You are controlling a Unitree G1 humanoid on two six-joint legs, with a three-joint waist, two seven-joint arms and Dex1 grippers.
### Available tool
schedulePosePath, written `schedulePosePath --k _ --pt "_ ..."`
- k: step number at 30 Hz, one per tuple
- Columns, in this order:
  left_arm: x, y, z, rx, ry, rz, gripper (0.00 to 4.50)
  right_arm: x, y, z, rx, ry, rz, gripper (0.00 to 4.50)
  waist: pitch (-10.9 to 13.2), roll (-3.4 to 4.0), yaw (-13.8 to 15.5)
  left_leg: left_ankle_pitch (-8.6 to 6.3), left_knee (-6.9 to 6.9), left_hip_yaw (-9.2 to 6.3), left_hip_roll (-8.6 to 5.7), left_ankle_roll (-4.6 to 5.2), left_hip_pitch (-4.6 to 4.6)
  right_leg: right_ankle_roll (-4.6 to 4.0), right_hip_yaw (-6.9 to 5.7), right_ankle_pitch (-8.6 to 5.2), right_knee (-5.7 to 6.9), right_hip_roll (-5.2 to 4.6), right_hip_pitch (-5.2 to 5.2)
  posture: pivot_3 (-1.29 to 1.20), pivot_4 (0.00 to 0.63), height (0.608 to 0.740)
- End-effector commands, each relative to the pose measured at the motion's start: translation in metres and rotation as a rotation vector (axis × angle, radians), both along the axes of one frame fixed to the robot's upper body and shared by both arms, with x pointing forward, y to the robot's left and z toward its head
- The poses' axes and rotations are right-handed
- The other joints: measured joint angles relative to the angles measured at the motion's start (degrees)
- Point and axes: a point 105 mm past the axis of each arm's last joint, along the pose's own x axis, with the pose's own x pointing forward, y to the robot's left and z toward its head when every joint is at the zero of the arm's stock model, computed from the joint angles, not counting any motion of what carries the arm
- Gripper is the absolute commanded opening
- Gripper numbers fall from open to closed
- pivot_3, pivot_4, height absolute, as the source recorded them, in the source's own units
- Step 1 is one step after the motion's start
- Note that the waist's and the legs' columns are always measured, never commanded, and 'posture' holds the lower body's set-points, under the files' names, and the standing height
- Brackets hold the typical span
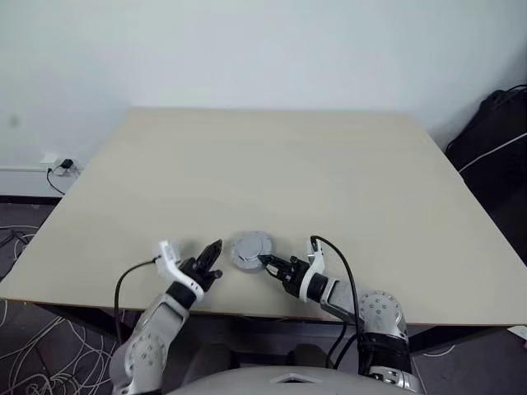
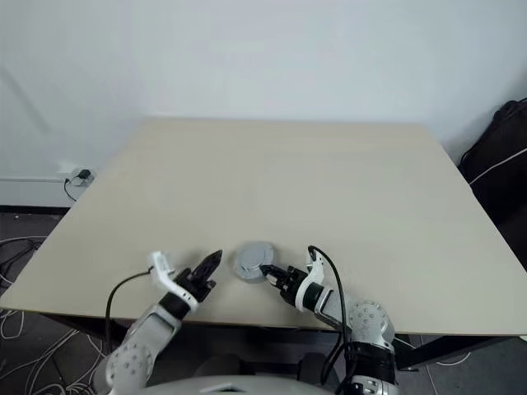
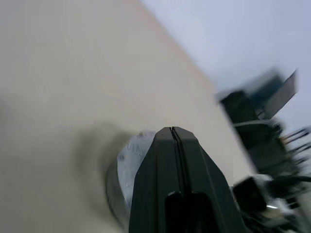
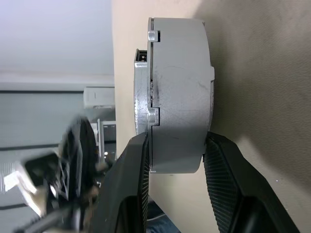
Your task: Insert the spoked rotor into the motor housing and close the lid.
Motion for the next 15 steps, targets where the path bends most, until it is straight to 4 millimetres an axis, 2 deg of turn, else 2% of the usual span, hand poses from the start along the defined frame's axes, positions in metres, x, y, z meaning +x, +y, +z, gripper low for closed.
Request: schedulePosePath --k 1,6,11,15 --pt "-0.005 -0.014 0.012 -0.177 0.006 0.002 1.15 0.007 0.006 0.017 0.063 -0.055 -0.033 1.30 0.2 -0.09 0.1 -0.01 0.06 0.00 0.00 0.02 -0.01 0.00 -0.01 0.00 0.01 0.00 0.03 0.00 0.000 0.740" --pt "-0.010 -0.014 0.007 -0.309 0.052 0.058 2.78 0.010 0.004 0.025 0.078 -0.074 -0.042 1.30 0.6 -0.26 0.0 0.00 0.12 0.00 0.00 0.08 -0.02 0.02 -0.03 0.01 0.01 0.02 0.04 0.00 0.000 0.740" --pt "-0.011 -0.015 0.015 -0.461 0.032 0.089 4.47 0.018 -0.001 0.048 0.131 -0.150 -0.086 1.30 0.8 -0.22 0.0 0.01 0.14 0.00 0.00 0.08 -0.07 0.02 -0.04 0.00 -0.01 0.07 0.00 0.00 0.000 0.740" --pt "-0.011 -0.018 0.019 -0.535 0.030 0.090 4.50 0.020 -0.004 0.063 0.162 -0.195 -0.105 1.30 0.8 -0.26 -0.1 0.02 0.15 0.00 0.01 0.09 -0.09 0.03 -0.03 0.00 -0.04 0.12 -0.01 0.00 0.000 0.740"
